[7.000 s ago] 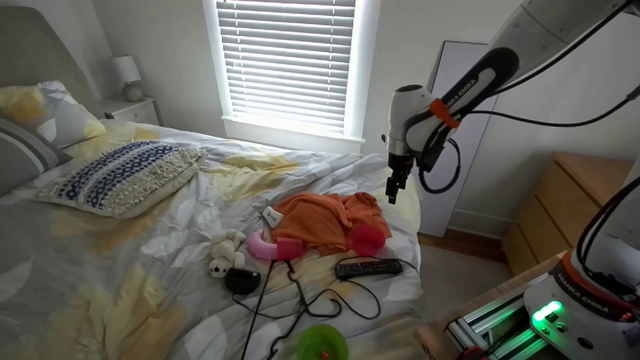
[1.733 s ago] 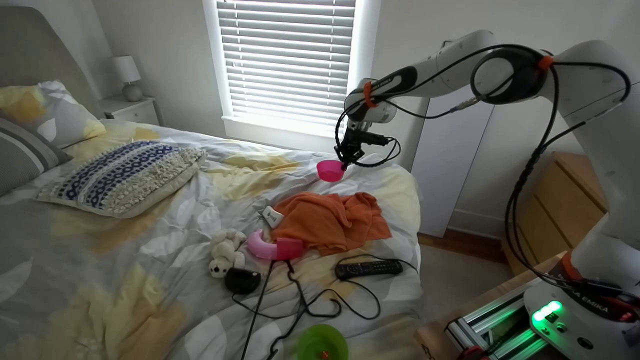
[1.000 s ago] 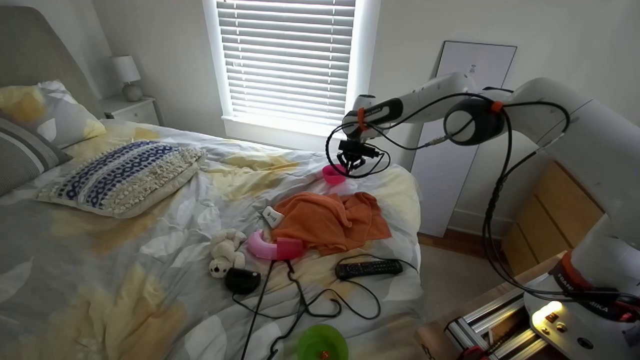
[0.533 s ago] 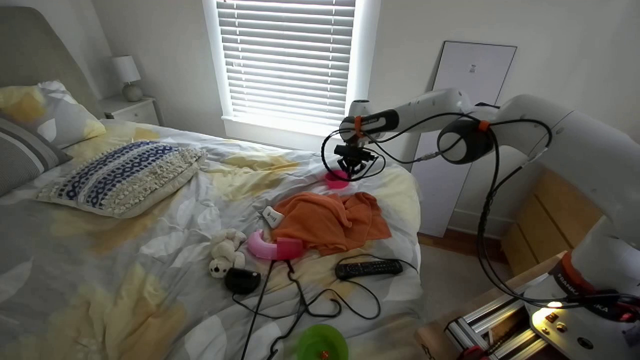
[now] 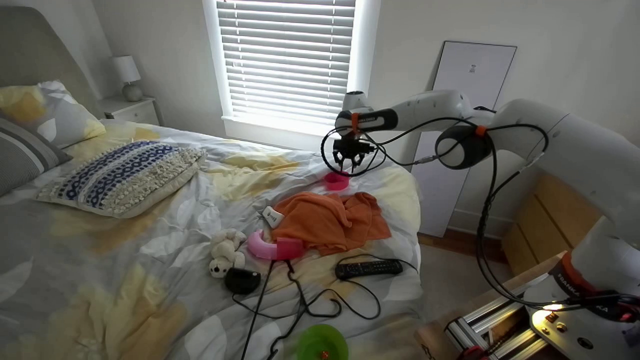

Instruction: Take the bowl off of the towel

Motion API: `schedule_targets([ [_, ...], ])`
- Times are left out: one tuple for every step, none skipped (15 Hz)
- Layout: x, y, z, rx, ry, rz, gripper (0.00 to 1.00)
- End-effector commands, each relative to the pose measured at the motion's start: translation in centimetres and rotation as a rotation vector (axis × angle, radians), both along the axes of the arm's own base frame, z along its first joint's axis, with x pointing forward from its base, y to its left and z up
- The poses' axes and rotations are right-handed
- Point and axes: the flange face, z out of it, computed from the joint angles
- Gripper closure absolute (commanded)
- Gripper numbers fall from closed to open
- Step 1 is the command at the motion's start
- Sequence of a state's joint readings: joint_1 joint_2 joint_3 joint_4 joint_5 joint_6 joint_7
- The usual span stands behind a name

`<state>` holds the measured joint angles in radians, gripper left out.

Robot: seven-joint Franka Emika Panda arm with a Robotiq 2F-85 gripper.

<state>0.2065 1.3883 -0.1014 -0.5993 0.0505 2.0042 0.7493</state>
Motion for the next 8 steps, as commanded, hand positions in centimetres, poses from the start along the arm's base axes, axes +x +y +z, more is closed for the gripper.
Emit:
schedule_targets([
  [1.0,0.6,4.8,0.018,-0.042,0.198,0.18],
  [1.0,1.2,5.7,0.034,-0.044,0.253,0.12],
  [1.0,1.9,6.4,0.042,-0.050,0.312,0.03],
  [0.8,3.2,6.7,0.054,-0.054,0.368,0.00],
  [0.6,4.4,6.8,0.063,-0.058,0.424,0.00],
  [0.2,5.7,6.7,0.076,-0.058,0.478,0.00],
  [-0.2,7.0,6.5,0.090,-0.050,0.532,0.00],
  [-0.6,8.2,6.4,0.105,-0.044,0.586,0.00],
])
